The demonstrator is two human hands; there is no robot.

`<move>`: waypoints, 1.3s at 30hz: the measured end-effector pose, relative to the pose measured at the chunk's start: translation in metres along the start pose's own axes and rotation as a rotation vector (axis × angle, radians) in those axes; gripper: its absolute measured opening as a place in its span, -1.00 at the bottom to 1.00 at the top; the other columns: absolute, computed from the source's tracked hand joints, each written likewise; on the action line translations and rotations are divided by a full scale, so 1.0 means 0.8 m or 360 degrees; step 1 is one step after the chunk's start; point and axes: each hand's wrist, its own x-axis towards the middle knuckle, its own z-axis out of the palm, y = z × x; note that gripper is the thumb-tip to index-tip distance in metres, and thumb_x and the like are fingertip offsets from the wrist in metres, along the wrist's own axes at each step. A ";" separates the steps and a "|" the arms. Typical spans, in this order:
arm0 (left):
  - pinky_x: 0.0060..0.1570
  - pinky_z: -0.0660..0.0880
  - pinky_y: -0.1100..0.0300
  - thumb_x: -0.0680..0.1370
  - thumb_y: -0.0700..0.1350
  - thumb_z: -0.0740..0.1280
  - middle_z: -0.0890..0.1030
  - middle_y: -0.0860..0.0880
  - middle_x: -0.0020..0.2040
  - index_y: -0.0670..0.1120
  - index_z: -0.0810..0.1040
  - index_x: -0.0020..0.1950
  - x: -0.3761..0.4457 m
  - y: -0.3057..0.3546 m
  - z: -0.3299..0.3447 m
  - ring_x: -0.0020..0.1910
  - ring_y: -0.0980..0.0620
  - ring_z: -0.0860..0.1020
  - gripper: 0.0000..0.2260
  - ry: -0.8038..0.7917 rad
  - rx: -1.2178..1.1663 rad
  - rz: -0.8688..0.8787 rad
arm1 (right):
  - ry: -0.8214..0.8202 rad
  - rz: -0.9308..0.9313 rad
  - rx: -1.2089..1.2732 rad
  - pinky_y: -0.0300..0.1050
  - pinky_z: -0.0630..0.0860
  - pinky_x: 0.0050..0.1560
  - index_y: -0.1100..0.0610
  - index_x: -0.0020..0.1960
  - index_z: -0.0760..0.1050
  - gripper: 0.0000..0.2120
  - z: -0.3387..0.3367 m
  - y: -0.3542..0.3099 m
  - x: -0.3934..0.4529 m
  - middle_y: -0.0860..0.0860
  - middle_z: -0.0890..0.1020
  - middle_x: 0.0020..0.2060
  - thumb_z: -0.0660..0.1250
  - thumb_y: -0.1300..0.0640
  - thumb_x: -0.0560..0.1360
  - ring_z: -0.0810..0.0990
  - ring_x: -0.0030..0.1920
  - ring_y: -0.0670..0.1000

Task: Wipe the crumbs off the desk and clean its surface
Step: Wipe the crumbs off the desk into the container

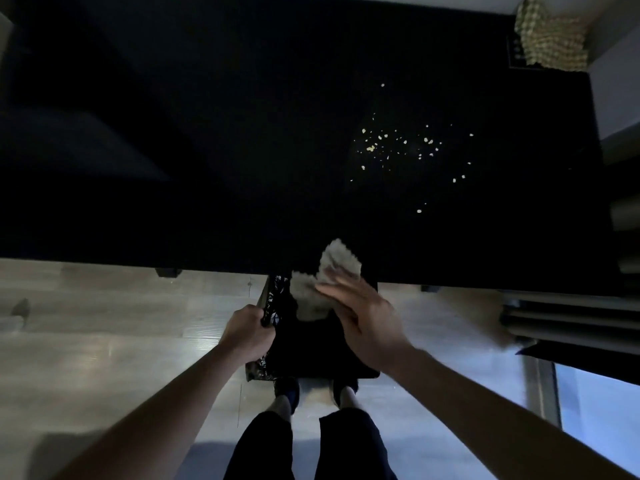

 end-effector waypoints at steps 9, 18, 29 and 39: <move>-0.56 0.26 0.23 0.49 -0.16 0.35 0.46 0.02 -0.53 -0.10 0.38 -0.45 -0.009 0.021 0.019 -0.61 0.12 0.37 -0.68 0.0025 -0.0062 -0.0041 | 0.0433 0.0240 0.0179 -0.35 0.33 0.47 -0.01 0.47 0.53 -0.56 -0.121 0.064 0.035 -0.04 0.52 0.49 0.27 0.29 0.65 0.45 0.51 -0.13; -0.59 0.26 0.27 0.51 -0.12 0.37 0.47 0.04 -0.50 -0.11 0.41 -0.42 -0.014 0.037 0.047 -0.60 0.14 0.38 -0.68 0.0032 -0.0089 -0.0098 | 0.0510 0.0337 -0.0299 0.06 0.28 0.60 0.07 0.47 0.52 -0.60 -0.138 0.142 0.078 0.05 0.47 0.53 0.27 0.24 0.66 0.31 0.60 0.11; -0.58 0.23 0.25 0.46 -0.21 0.35 0.45 0.01 -0.52 -0.13 0.41 -0.44 -0.017 0.038 0.045 -0.56 0.09 0.40 -0.73 0.0030 -0.0075 -0.0137 | -0.0213 -0.0025 0.0159 -0.12 0.35 0.56 -0.24 0.47 0.47 -0.53 -0.033 0.034 -0.048 -0.36 0.36 0.53 0.22 0.19 0.68 0.23 0.58 -0.29; -0.52 0.28 0.22 0.46 -0.12 0.37 0.48 0.04 -0.47 -0.11 0.41 -0.42 -0.007 0.022 0.026 -0.52 0.08 0.41 -0.73 0.0056 -0.0109 -0.0145 | 0.0428 0.0129 0.0179 -0.27 0.30 0.55 -0.03 0.47 0.52 -0.58 -0.126 0.042 0.136 -0.05 0.47 0.52 0.28 0.24 0.66 0.35 0.54 -0.17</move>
